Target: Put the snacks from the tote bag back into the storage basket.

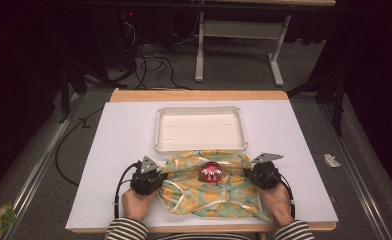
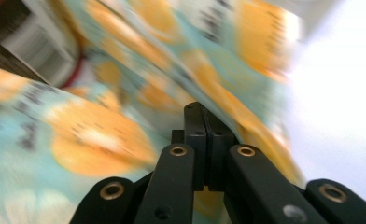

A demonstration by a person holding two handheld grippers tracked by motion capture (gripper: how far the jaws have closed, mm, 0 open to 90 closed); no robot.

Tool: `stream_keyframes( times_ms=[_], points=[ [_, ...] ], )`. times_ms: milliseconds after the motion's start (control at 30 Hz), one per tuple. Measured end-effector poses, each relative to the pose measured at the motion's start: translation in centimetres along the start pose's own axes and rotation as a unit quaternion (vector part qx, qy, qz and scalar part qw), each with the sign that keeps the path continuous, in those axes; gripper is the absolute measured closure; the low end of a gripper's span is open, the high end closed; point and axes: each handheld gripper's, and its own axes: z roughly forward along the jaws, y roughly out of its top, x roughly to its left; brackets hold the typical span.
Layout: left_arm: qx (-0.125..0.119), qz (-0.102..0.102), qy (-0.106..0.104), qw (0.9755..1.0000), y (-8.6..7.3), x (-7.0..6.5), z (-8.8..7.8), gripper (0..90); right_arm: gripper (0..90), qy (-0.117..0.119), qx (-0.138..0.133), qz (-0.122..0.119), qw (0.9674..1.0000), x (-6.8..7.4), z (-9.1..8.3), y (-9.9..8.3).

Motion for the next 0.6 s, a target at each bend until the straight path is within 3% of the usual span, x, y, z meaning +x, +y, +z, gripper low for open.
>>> stream_keyframes(
  times_ms=[200, 300, 600],
  points=[
    [0.000, -0.009, 0.003, 1.0000, 0.0, 0.4, 0.0, 80.4, 90.0, -0.003, -0.004, 0.016, 0.9999, -1.1, -0.7, -0.9],
    [-0.003, -0.009, 0.004, 0.9999, 0.0, 0.3, -0.2, 76.2, 90.0, -0.005, -0.005, 0.009, 0.9999, -1.1, -0.6, -0.9],
    [-0.041, 0.001, 0.002, 0.9992, 0.8, -0.4, -2.7, 63.2, 90.0, -0.003, -0.005, 0.005, 1.0000, -0.8, -0.6, -0.8]
  ],
)
